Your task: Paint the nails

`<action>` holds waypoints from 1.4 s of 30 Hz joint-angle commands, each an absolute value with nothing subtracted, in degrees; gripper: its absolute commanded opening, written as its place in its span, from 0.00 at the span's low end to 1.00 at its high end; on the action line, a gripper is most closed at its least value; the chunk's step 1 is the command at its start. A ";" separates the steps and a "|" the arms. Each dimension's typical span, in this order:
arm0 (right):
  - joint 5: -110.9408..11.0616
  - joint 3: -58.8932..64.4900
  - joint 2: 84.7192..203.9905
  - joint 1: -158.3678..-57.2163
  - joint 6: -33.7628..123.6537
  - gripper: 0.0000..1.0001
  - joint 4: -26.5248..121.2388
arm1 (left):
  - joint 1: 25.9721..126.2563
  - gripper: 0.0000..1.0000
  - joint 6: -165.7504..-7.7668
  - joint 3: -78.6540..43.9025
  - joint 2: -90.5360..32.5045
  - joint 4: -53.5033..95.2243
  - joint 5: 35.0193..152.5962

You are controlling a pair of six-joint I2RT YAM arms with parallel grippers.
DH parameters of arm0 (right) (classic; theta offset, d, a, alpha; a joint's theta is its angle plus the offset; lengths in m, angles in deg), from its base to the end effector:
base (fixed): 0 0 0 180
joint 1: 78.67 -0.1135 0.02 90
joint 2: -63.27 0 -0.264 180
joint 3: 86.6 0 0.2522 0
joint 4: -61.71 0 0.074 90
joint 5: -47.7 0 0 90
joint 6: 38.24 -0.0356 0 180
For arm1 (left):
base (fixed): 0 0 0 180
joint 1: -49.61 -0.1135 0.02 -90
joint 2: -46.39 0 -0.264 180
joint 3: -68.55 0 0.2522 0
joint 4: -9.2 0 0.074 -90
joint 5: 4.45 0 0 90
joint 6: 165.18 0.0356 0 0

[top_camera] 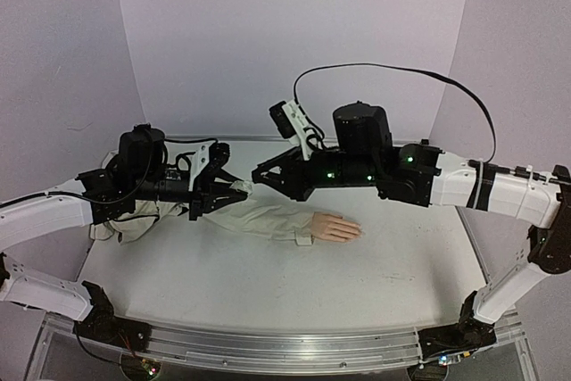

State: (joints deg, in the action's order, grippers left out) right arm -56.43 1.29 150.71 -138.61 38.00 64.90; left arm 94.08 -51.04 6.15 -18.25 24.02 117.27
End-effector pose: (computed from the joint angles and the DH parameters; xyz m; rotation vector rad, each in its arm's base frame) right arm 0.1772 0.3235 0.3861 -0.8332 1.4082 1.1976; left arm 0.1714 -0.1945 0.3116 1.3646 1.3102 -0.7593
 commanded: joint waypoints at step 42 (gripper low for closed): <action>-53.66 4.22 151.28 -135.67 18.50 0.83 68.26 | 94.97 0.00 -56.93 2.94 -20.93 22.48 103.47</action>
State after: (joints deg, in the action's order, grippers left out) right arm -49.61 4.40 158.36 -138.24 15.84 65.97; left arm 94.98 -54.71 6.13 -19.83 27.22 104.51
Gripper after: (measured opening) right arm 0.709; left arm 0.215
